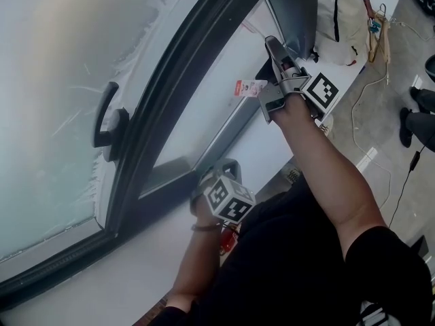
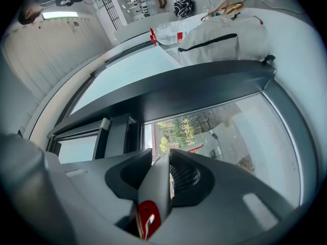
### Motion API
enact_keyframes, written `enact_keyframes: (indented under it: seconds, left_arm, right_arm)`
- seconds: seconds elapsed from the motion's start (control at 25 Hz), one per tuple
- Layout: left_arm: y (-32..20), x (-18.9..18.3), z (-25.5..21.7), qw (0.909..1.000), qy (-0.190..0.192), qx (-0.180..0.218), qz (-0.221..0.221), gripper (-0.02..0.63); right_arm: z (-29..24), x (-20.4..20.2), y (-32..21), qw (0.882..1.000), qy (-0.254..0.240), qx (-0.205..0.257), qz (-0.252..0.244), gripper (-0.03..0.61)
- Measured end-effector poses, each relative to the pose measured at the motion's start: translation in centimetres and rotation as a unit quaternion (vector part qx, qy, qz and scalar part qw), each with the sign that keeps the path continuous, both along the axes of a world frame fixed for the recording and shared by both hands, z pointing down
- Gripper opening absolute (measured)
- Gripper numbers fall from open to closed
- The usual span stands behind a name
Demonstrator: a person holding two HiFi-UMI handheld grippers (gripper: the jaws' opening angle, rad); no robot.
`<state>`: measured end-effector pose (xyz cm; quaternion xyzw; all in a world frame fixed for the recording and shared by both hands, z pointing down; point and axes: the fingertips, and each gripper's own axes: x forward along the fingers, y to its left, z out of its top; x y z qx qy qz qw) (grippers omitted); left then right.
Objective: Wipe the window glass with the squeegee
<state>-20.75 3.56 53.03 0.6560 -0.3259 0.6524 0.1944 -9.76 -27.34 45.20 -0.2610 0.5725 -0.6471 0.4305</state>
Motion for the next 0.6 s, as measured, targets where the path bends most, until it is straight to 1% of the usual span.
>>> enact_keyframes:
  seconds: [0.32,0.6]
  left_arm:
    - [2.6,-1.7,-0.3,0.9999,-0.002,0.009,-0.013,0.000]
    - [4.9,-3.4,-0.5,0.9996,-0.004,0.018,-0.020,0.000]
  right_arm:
    - [-0.1,-3.6,3.7,1.000,0.002,0.000,-0.027,0.130]
    - [-0.7,-5.5,6.8,0.999,0.003,0.010,-0.037,0.130]
